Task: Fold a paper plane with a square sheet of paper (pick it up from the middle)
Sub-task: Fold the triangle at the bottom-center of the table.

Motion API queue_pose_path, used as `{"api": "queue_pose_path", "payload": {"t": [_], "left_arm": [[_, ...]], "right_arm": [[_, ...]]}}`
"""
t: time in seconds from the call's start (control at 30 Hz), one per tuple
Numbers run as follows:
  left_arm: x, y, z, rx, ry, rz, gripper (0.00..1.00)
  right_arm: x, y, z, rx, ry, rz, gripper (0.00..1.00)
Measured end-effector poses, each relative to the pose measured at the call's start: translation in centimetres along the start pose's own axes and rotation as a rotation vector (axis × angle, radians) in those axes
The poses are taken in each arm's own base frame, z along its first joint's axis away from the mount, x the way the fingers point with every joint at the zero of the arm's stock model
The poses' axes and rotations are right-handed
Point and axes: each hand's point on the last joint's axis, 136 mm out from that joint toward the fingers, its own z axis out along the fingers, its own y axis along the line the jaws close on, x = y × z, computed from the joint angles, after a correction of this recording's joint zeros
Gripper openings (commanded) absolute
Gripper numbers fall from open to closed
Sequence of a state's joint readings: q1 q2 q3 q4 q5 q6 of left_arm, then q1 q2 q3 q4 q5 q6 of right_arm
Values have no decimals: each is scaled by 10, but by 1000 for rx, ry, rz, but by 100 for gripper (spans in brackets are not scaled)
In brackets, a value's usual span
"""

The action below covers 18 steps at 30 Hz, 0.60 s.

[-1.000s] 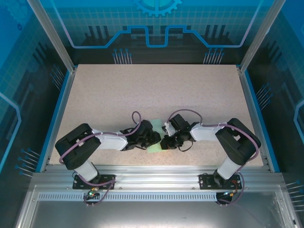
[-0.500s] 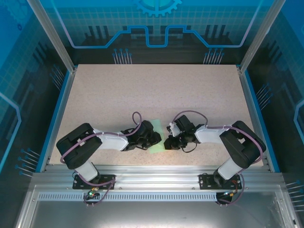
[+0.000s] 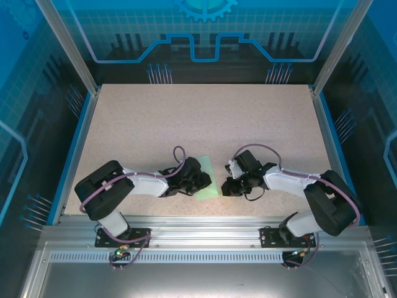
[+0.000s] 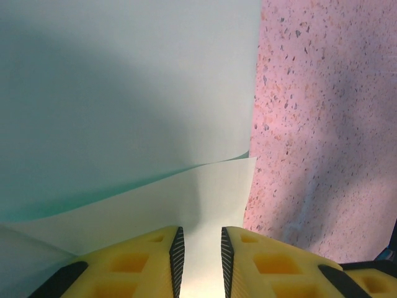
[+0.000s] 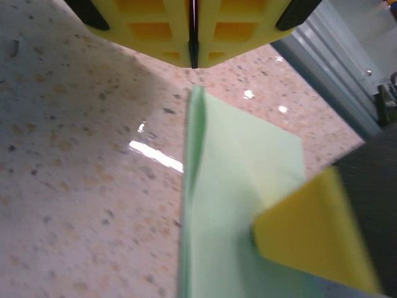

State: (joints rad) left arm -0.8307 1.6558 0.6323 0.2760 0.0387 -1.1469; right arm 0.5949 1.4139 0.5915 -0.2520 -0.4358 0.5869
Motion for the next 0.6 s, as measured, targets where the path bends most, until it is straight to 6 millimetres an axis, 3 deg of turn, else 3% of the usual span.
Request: {"api": "queue_pose_path", "payload": {"t": [0.13,0.23,0.33,0.47,0.6], "left_arm": [[0,0,0,0,0,0,28],[0,0,0,0,0,0,28],[0,0,0,0,0,0,28],[0,0,0,0,0,0,28],[-2,0,-1,-5,-10,0,28]], "right_arm": [[-15,21,-4,-50,-25,-36,13],[-21,31,4,-71,-9,-54,13],[-22,26,18,-56,25,-41,11],[-14,6,36,-3,80,5,7],[-15,6,38,-11,90,10,5]]}}
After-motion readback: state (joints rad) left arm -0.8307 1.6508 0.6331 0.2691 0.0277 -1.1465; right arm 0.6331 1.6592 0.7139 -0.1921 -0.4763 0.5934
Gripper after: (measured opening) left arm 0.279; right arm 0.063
